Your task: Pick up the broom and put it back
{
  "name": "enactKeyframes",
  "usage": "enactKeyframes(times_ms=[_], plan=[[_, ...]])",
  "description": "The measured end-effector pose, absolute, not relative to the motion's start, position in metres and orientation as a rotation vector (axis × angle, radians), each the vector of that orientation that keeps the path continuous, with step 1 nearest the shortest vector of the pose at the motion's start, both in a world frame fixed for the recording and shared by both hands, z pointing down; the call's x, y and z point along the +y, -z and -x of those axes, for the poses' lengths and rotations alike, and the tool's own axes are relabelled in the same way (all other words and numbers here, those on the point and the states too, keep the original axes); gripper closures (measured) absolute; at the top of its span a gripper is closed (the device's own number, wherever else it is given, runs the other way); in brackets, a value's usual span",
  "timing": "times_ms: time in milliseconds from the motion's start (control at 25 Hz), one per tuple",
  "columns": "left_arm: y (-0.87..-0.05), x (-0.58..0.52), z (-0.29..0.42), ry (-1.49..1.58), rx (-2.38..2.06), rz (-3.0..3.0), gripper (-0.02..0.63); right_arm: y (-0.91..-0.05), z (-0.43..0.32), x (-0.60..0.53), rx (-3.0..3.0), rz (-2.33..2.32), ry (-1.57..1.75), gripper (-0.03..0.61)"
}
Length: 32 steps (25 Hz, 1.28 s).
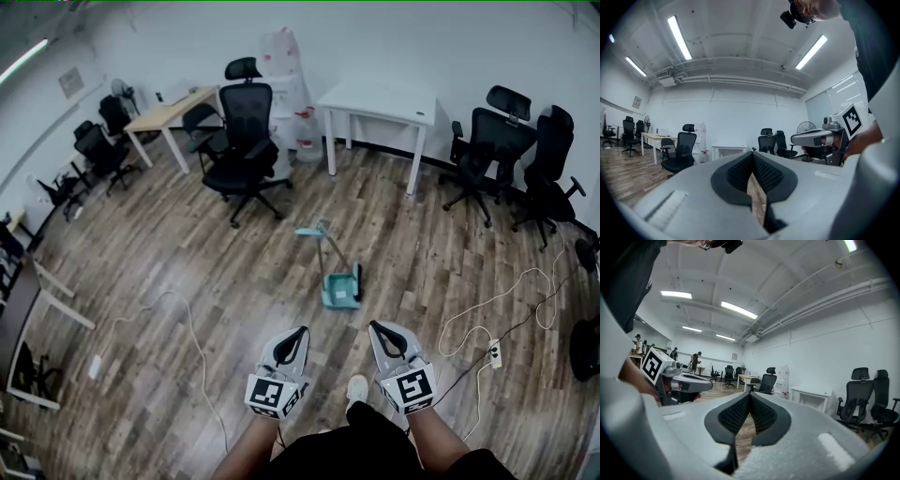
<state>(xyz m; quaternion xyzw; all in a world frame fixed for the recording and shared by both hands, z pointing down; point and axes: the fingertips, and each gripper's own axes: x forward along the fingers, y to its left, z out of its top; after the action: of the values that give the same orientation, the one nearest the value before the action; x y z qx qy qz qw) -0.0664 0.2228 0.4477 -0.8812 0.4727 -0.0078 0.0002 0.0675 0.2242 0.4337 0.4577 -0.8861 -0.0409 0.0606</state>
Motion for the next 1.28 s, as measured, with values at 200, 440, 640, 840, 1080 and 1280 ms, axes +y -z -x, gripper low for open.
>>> enactKeyframes(times_ms=[200,440,640,840,1080,1280], plan=[[-0.447,0.184,0.053,0.065,1.477,2.766,0.594,-0.435,-0.071,0.185,-2.701,-1.350,0.132,0.577],[-0.449,0.142,0.038,0.104,1.485,2.760,0.594,-0.429,-0.085,0.136,-2.715,-1.330,0.131,0.577],[-0.450,0.117,0.024,0.143,1.490,2.744,0.594,-0.429,-0.089,0.111,-2.749,-1.269,0.125,0.575],[-0.456,0.104,0.027,0.161,1.541,2.733,0.595,-0.438,-0.098,0.092,-2.741,-1.266,0.090,0.575],[-0.461,0.096,0.038,0.196,1.585,2.723,0.594,-0.446,-0.080,0.080,-2.766,-1.198,0.059,0.576],[-0.457,0.074,0.049,0.162,1.612,2.725,0.594,-0.447,-0.069,0.057,-2.790,-1.184,0.008,0.575]])
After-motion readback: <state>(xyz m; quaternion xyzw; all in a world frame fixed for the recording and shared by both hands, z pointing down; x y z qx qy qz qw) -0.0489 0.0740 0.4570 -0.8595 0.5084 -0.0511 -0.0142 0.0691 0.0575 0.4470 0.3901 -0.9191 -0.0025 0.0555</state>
